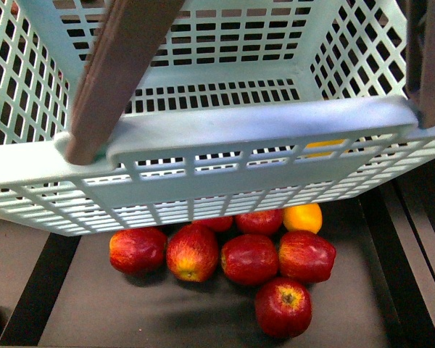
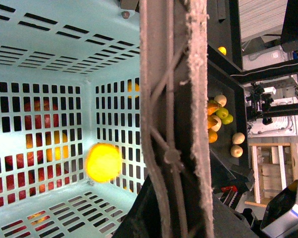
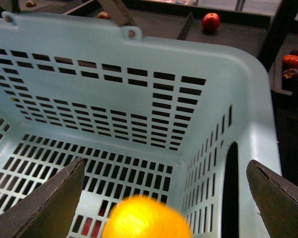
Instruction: Pick lemon and mango into basket
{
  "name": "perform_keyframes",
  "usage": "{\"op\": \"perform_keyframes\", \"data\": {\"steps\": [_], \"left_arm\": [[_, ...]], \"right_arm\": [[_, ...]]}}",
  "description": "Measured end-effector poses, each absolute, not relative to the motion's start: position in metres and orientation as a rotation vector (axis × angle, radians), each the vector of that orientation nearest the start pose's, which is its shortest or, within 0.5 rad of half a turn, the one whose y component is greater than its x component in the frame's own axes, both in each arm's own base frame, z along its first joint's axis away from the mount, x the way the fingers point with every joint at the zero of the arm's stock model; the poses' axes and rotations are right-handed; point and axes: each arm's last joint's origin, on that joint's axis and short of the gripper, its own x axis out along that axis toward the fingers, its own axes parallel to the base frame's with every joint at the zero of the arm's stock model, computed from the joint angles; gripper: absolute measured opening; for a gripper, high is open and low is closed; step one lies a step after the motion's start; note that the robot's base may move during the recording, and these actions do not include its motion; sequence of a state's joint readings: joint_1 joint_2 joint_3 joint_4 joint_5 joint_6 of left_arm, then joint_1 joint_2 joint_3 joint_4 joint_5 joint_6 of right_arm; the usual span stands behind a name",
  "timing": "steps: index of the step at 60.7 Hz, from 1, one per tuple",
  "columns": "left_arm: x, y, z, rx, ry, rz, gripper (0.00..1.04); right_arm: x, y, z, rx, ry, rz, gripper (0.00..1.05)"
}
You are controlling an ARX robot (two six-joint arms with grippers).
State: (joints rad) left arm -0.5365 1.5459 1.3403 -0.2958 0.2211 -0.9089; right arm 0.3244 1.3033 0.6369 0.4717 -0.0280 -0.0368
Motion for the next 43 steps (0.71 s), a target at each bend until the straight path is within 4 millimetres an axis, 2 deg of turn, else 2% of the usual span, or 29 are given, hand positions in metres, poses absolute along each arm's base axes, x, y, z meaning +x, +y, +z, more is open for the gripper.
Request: {"op": "perform_keyframes", "data": {"steps": [13, 15, 18, 22, 34, 43], "left_arm": [[0.297, -0.184, 0.330, -0.762, 0.800, -0.454, 0.05], [0.297, -0.184, 0.330, -0.761, 0.800, -0.454, 0.05], [0.297, -0.184, 0.330, -0.763, 0.802, -0.456, 0.05], [0.297, -0.184, 0.330, -0.763, 0.802, -0.456, 0.05], [0.297, -0.184, 0.330, -0.764, 0.805, -0.461, 0.05], [0.297, -0.184, 0.330, -0.762, 0.801, -0.456, 0.05]], "right_arm": [[0.236, 0.057, 0.246, 0.007, 0.181, 0.225, 0.96], [0.230, 0.052, 0.247, 0.005, 0.149, 0.170, 0.93], [0.215, 0.040, 0.246, 0.011, 0.041, 0.046, 0.82], [0.200, 0.030, 0.240, 0.014, -0.010, 0.004, 0.69], [0.179, 0.019, 0.211, 0.004, 0.021, 0.006, 0.36], [0.166, 0.014, 0.202, 0.006, 0.007, 0.005, 0.11]]}}
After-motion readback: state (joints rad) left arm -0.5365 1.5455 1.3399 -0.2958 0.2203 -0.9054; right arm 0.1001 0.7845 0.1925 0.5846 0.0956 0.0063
